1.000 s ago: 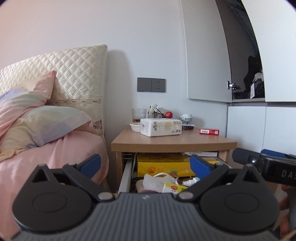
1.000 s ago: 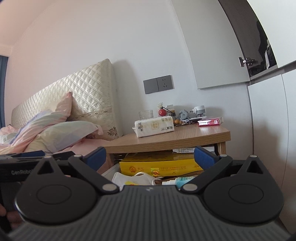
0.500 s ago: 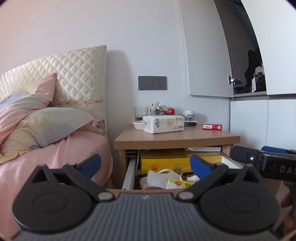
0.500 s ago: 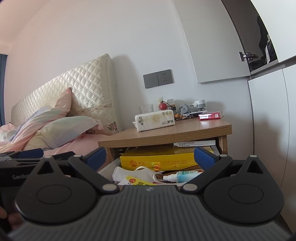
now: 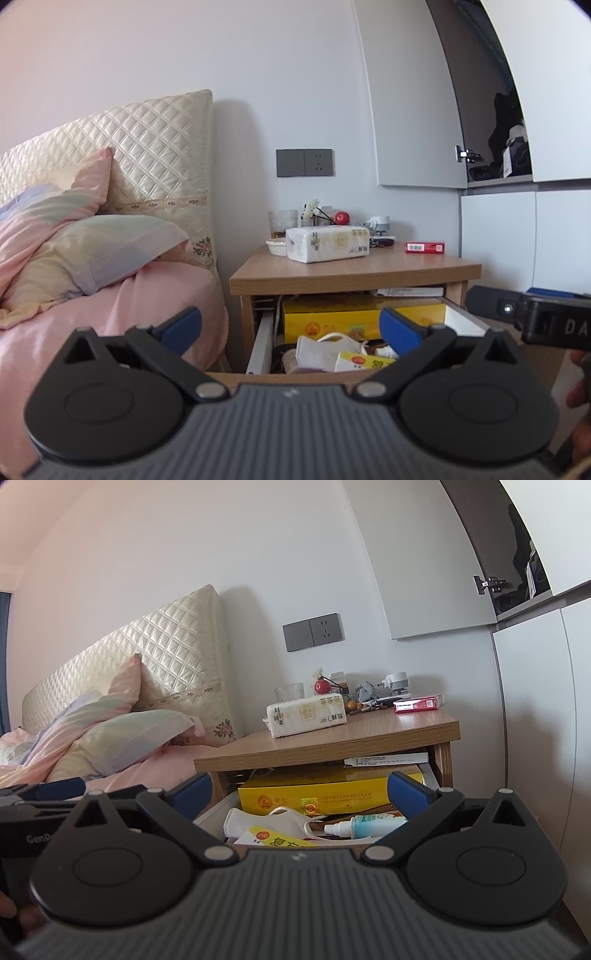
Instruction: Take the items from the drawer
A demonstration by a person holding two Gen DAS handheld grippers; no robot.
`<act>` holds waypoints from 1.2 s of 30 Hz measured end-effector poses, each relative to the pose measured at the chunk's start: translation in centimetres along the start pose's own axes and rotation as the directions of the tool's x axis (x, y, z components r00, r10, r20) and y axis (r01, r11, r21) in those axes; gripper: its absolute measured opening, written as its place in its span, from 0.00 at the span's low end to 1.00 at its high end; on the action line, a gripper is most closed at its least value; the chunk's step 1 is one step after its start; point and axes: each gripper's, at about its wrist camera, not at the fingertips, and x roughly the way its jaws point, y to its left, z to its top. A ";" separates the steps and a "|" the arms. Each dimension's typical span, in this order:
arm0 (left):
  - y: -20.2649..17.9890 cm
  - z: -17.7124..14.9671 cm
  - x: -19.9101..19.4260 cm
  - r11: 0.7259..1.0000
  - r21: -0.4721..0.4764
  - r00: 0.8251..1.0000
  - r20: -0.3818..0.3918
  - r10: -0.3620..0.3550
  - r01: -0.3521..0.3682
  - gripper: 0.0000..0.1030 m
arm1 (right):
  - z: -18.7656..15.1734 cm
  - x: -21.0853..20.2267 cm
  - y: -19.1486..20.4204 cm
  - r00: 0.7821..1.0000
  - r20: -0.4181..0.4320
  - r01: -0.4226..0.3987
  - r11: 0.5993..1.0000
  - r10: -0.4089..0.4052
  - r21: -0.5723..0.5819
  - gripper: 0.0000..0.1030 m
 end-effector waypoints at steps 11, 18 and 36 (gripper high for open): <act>-0.1 -0.1 -0.1 1.000 0.006 1.000 -0.001 0.008 -0.008 1.00 | -0.1 -0.1 -0.1 1.000 -0.005 0.001 1.000 -0.001 0.007 1.00; 0.0 -0.1 -0.2 1.000 0.005 1.000 0.003 0.012 -0.012 1.00 | -0.1 -0.1 -0.2 1.000 -0.006 0.000 1.000 0.000 0.012 1.00; 0.9 -0.1 -1.2 0.999 -0.025 0.999 0.020 -0.047 0.047 1.00 | 5.4 3.9 -2.2 0.967 -0.167 -0.204 0.977 0.191 -0.068 1.00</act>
